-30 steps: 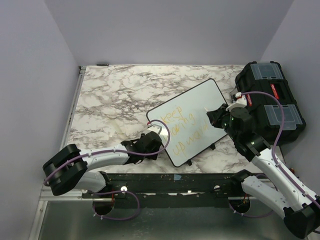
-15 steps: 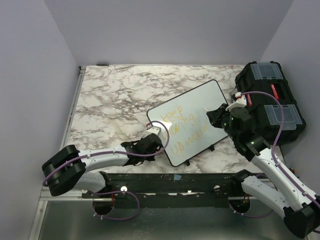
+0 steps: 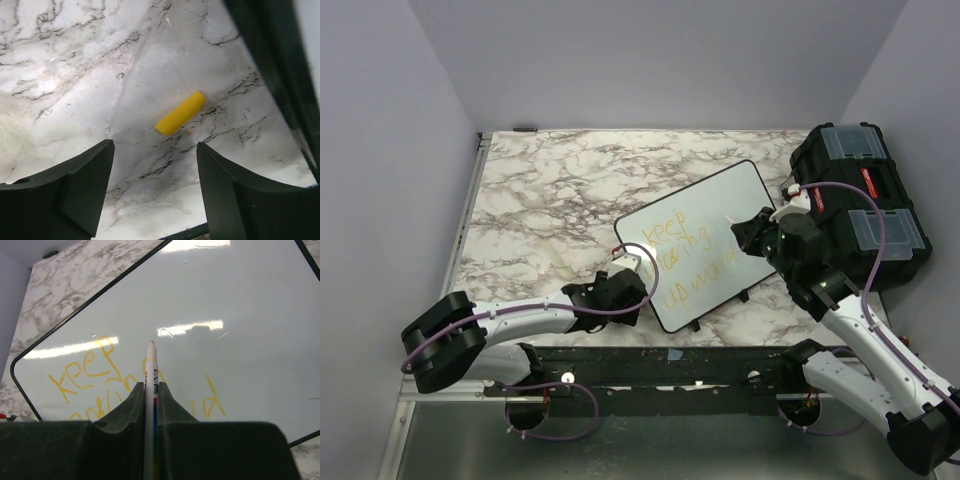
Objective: Write a sentence on the whiteboard
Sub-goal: Pick up the pen cap from the center of the board.
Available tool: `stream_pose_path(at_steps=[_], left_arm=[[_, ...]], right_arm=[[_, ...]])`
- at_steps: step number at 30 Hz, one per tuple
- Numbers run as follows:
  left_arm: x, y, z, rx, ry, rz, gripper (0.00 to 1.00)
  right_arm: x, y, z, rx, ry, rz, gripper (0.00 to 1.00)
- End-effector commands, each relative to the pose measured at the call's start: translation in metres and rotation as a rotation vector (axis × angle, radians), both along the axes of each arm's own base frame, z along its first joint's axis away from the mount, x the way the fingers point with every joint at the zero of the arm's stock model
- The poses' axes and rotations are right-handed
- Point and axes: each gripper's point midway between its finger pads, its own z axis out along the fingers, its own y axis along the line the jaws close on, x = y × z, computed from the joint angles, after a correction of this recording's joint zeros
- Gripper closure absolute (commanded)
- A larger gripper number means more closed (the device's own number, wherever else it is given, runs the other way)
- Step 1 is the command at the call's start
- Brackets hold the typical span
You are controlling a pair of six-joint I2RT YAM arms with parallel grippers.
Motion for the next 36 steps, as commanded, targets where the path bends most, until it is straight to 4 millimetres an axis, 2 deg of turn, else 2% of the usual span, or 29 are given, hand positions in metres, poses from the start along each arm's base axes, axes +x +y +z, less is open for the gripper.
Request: stream_pose_path(at_steps=[1, 8, 18, 21, 24, 31, 36], left_arm=[[0.018, -0.003, 0.015, 0.041, -0.083, -0.007, 0.31], [0.025, -0.022, 0.007, 0.043, -0.084, -0.081, 0.34], [0.02, -0.032, -0.001, -0.005, -0.088, -0.15, 0.51], [0.019, -0.032, -0.002, -0.005, -0.086, -0.155, 0.57], [0.018, -0.029, -0.003, -0.005, -0.083, -0.148, 0.69], [0.01, -0.024, -0.004, -0.034, -0.059, -0.13, 0.85], [0.003, -0.017, -0.006, -0.06, -0.041, -0.1, 0.9]], right_arm=[[0.002, 0.003, -0.001, -0.001, -0.005, 0.017, 0.99], [0.003, 0.004, -0.002, -0.007, -0.003, 0.016, 0.99], [0.005, 0.005, -0.006, -0.009, 0.006, 0.018, 0.99], [0.005, 0.005, -0.006, -0.009, 0.004, 0.017, 0.99], [0.005, 0.004, -0.006, -0.01, 0.003, 0.015, 0.99], [0.005, 0.004, -0.005, -0.01, 0.003, 0.014, 0.99], [0.005, 0.005, -0.001, -0.003, -0.003, 0.017, 0.99]])
